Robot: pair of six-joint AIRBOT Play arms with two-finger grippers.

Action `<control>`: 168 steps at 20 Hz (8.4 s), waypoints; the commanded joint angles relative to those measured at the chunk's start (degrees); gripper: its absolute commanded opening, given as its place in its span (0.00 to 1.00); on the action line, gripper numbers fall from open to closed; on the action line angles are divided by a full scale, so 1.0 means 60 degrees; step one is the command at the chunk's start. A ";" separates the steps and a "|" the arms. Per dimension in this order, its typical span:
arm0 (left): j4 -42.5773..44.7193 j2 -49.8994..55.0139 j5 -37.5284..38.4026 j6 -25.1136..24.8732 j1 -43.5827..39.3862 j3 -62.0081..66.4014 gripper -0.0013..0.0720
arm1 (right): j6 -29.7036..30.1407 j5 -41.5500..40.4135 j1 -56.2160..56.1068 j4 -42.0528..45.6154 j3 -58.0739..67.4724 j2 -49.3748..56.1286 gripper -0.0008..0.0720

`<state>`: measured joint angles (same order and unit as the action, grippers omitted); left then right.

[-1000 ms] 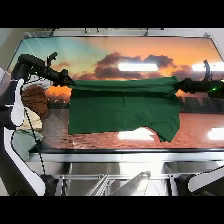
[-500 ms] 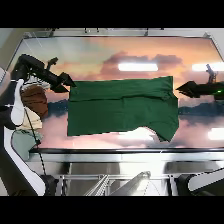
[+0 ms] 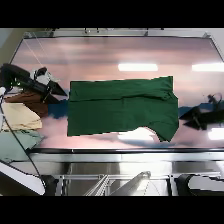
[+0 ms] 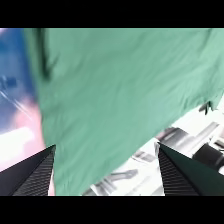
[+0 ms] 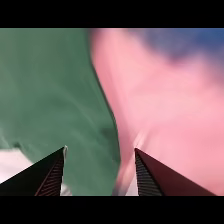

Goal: Fold the shirts.

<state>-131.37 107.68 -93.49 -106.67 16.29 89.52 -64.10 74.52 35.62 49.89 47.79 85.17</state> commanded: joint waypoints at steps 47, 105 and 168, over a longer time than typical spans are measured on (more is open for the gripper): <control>-0.0106 -0.1617 -0.0124 -0.0554 0.0004 -0.2000 0.05 | 0.1698 -0.2648 -0.1096 -0.4776 -0.1093 -0.2721 0.04; -0.0397 0.3920 0.3963 0.1727 -0.8025 0.4692 0.04 | 0.0331 0.1989 -0.1428 -0.2018 0.5482 0.1249 0.04; -0.1344 -0.3730 0.0364 -0.0652 -0.2116 -0.0415 0.04 | -0.2047 -0.1432 -0.6936 -0.2284 0.7053 0.3847 0.04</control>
<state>-139.50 85.34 -90.02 -110.04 3.62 87.05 -71.57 68.66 -9.74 34.72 89.41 112.64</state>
